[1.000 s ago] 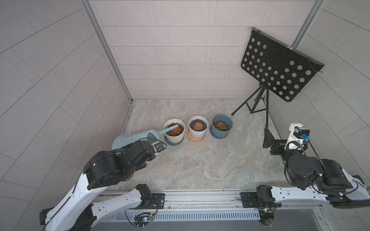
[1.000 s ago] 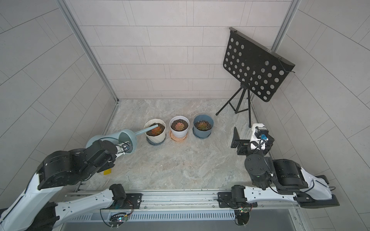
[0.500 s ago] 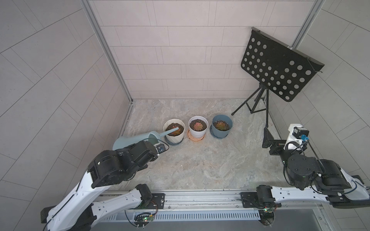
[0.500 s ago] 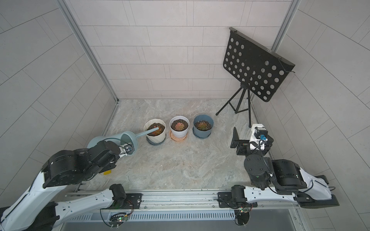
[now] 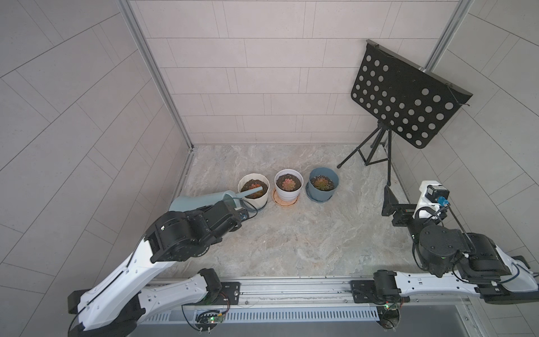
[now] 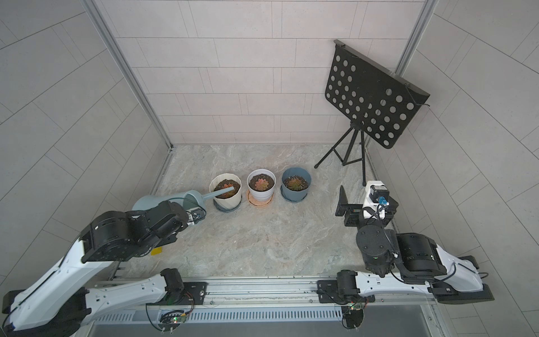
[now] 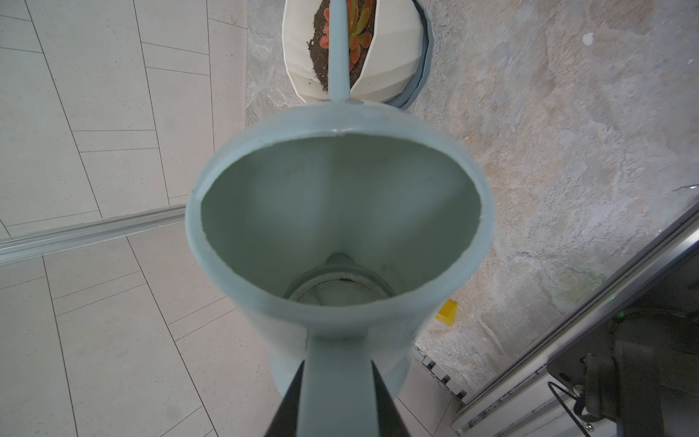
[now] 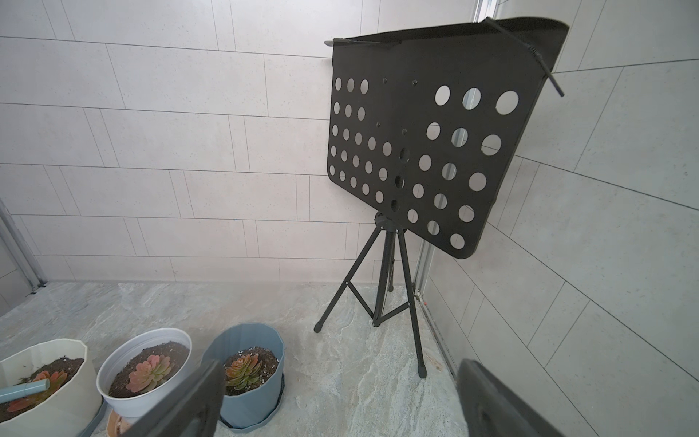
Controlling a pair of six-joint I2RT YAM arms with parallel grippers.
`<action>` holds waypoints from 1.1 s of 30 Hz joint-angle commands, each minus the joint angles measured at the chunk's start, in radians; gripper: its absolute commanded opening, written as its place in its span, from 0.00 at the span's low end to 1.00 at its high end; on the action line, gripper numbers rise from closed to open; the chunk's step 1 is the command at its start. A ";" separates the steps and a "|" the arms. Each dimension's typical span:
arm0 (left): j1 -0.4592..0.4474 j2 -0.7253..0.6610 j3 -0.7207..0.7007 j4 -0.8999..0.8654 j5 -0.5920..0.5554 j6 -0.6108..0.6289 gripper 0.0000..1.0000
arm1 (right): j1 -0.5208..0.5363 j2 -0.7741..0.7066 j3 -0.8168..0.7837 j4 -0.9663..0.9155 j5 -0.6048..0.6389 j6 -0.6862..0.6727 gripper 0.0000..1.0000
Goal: Water the succulent around the soil edge
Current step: Water the soil of the potted plant with water.
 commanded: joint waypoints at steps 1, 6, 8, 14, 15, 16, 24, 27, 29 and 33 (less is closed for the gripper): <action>-0.011 0.012 0.031 -0.139 -0.033 0.019 0.00 | -0.005 -0.014 -0.013 0.009 0.014 -0.016 1.00; -0.017 0.033 0.038 -0.121 -0.036 0.032 0.00 | -0.008 -0.020 -0.019 0.014 0.017 -0.021 1.00; -0.017 0.043 0.039 -0.109 -0.038 0.038 0.00 | -0.007 -0.020 -0.020 0.016 0.018 -0.024 1.00; -0.017 0.061 0.046 -0.078 -0.062 0.052 0.00 | -0.007 -0.022 -0.019 0.027 0.018 -0.036 1.00; -0.017 0.063 0.048 -0.071 -0.071 0.055 0.00 | -0.008 -0.022 -0.019 0.028 0.017 -0.039 1.00; -0.017 0.063 0.047 -0.061 -0.080 0.057 0.00 | -0.007 -0.022 -0.021 0.030 0.019 -0.041 1.00; -0.017 0.063 0.057 -0.005 -0.105 0.081 0.00 | -0.009 -0.025 -0.026 0.041 0.019 -0.048 1.00; -0.017 0.056 0.062 0.021 -0.105 0.093 0.00 | -0.008 -0.023 -0.028 0.043 0.018 -0.050 1.00; -0.017 0.054 0.062 0.031 -0.102 0.099 0.00 | -0.009 -0.023 -0.027 0.046 0.018 -0.050 1.00; -0.018 0.055 0.064 0.062 -0.098 0.109 0.00 | -0.011 -0.022 -0.027 0.053 0.019 -0.056 1.00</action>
